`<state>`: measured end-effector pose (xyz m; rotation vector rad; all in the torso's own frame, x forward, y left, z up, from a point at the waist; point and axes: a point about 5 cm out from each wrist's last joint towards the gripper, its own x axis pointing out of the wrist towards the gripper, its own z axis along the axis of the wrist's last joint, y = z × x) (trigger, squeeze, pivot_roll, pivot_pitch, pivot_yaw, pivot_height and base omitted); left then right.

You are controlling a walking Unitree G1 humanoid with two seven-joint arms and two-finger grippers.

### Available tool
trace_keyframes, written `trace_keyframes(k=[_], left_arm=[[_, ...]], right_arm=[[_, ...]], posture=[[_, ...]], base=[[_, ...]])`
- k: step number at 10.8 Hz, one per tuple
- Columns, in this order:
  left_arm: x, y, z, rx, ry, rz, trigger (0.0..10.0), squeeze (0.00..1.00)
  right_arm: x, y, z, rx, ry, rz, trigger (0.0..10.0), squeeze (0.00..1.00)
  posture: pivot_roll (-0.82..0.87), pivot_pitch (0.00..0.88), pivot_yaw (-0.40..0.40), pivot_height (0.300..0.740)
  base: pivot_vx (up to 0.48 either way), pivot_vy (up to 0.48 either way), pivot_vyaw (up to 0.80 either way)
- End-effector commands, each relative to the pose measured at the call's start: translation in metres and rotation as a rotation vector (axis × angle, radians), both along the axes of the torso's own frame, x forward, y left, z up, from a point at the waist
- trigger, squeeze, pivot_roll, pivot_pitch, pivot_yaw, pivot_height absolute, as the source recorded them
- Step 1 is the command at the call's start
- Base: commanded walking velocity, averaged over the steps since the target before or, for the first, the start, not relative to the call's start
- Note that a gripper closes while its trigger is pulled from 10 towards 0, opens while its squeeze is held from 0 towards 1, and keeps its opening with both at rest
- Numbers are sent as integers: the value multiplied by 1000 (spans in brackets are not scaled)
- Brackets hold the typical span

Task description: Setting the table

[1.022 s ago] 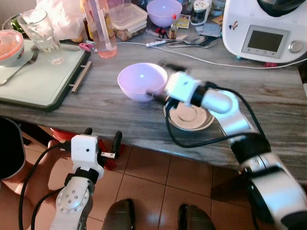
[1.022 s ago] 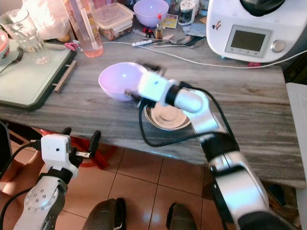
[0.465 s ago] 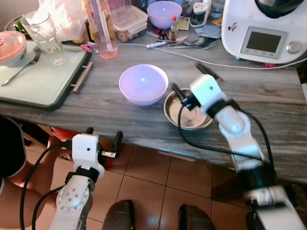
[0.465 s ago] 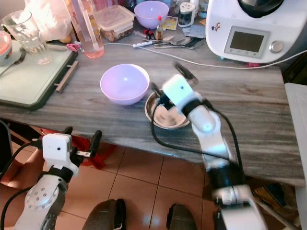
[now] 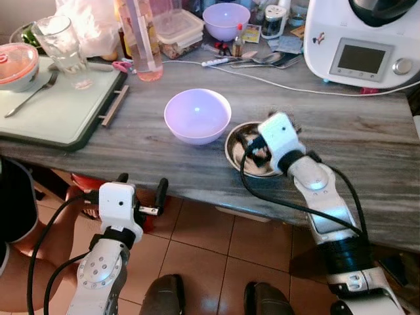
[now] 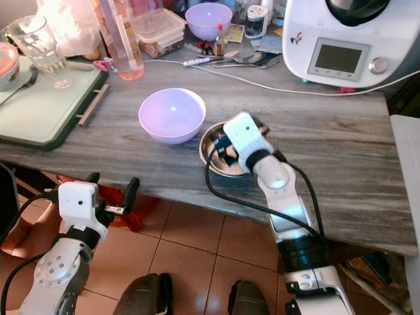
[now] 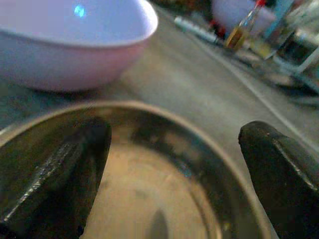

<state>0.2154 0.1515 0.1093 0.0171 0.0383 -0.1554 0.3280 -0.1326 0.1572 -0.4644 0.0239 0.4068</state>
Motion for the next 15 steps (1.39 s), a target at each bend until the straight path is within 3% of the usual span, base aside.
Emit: trace_keyframes(k=[1,7,11,15], left_arm=[[-2,0,-3,0,10,-3,10000,0],[-2,-2,-4,-9,14,-9,10000,0],[0,-1,-4,-7,16,-4,10000,0],[0,1,-12,-6,51,24,10000,0]], right_arm=[[-5,4,-4,2,38,17,10000,0],[-12,11,-9,42,166,42,10000,0],[-5,34,-1,99,171,98,10000,0],[-11,22,-1,142,138,53,10000,0]], posture=[[123,126,47,740],[115,129,43,740],[125,131,36,740],[114,97,35,740]], base=[[0,0,0],[0,0,0],[0,0,0],[0,0,0]])
